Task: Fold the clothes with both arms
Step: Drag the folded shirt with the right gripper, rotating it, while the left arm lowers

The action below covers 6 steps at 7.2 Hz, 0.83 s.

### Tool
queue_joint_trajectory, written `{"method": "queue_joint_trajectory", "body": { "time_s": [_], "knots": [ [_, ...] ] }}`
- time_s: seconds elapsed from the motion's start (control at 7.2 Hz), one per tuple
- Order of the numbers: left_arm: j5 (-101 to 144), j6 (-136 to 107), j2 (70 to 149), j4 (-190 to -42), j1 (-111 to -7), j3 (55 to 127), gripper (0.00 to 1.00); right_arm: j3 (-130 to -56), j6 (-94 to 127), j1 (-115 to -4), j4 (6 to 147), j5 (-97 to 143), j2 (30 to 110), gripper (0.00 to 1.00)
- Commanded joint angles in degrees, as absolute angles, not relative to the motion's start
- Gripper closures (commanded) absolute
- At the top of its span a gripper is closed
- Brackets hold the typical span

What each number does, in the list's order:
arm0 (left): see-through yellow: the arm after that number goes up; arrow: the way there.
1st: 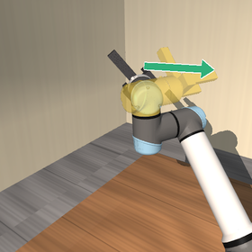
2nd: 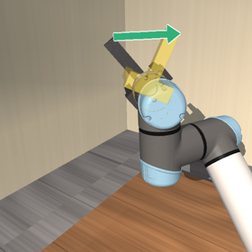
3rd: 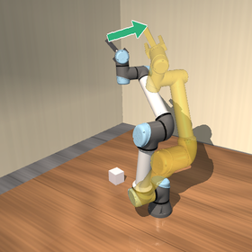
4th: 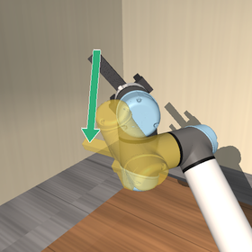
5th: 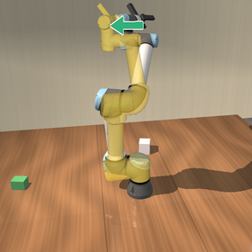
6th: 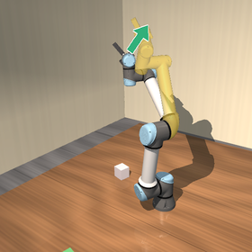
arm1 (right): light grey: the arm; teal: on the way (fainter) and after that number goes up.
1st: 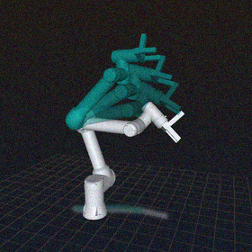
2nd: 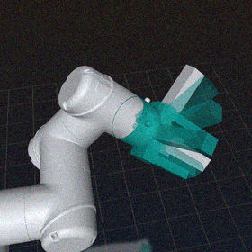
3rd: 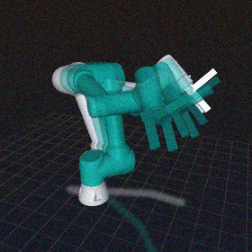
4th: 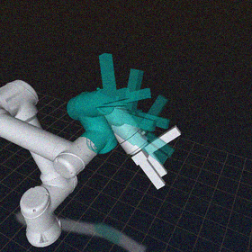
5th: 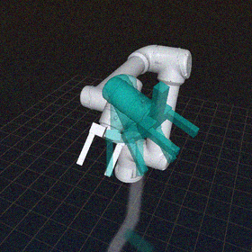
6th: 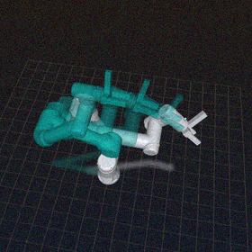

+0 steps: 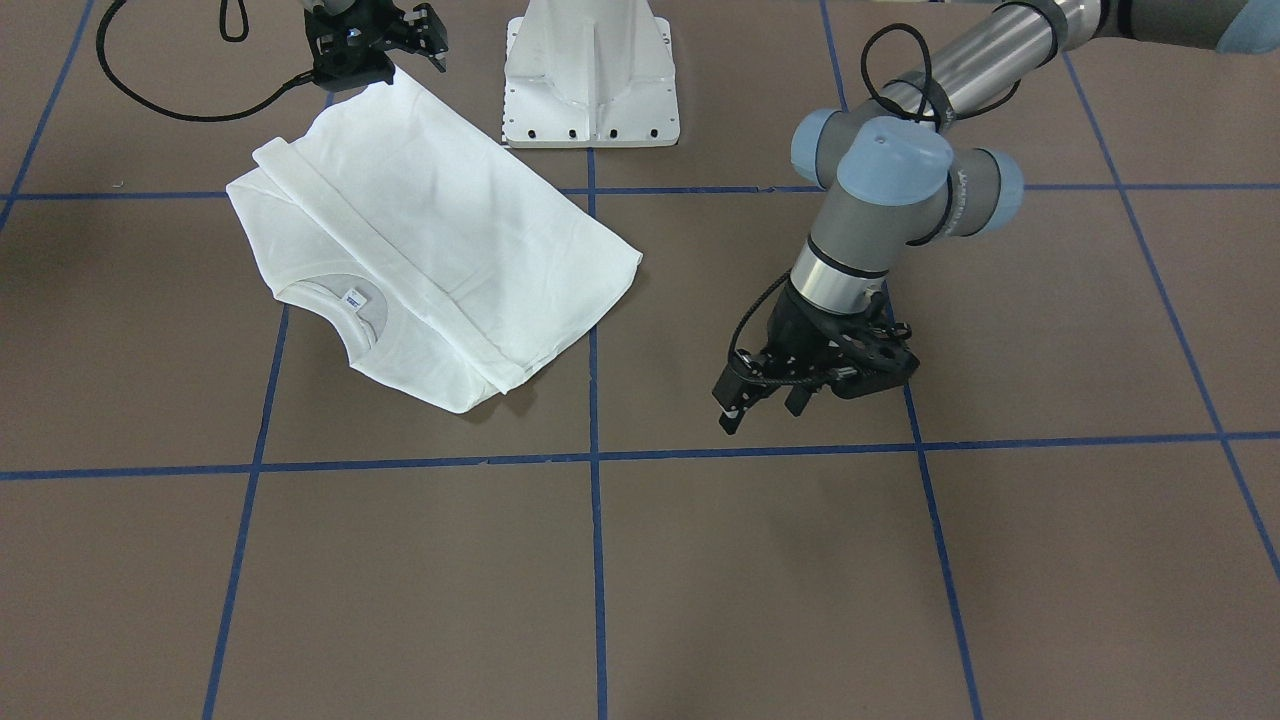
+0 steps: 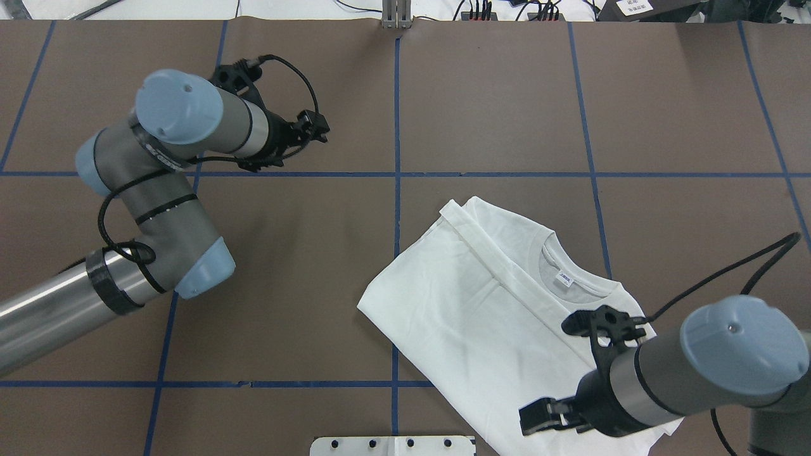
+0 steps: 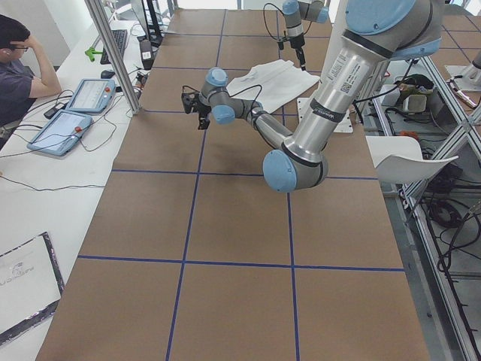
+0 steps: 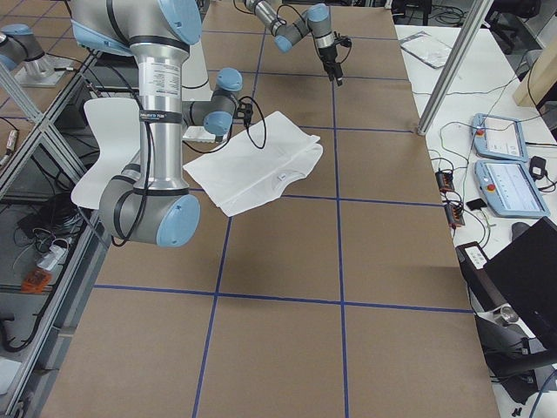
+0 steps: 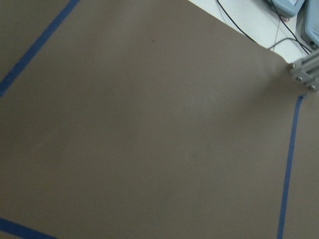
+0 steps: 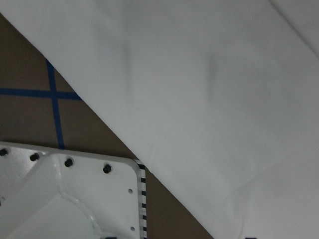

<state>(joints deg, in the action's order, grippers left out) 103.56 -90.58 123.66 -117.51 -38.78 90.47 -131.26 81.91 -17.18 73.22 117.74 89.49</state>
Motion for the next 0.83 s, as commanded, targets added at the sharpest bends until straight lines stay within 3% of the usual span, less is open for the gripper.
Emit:
{"method": "queue_joint_trajectory", "body": {
  "time_s": [0.0,0.69],
  "knots": [
    [103.19,-97.25,124.01,-110.5,-29.75,95.96,0.01,-131.57,81.91,-27.91,73.21,117.86,86.14,0.0],
    [103.01,-106.52,124.37,-110.3,-18.82,95.98,0.12,-130.87,81.83,-33.31,73.21,117.6,84.9,0.0]
  ]
}}
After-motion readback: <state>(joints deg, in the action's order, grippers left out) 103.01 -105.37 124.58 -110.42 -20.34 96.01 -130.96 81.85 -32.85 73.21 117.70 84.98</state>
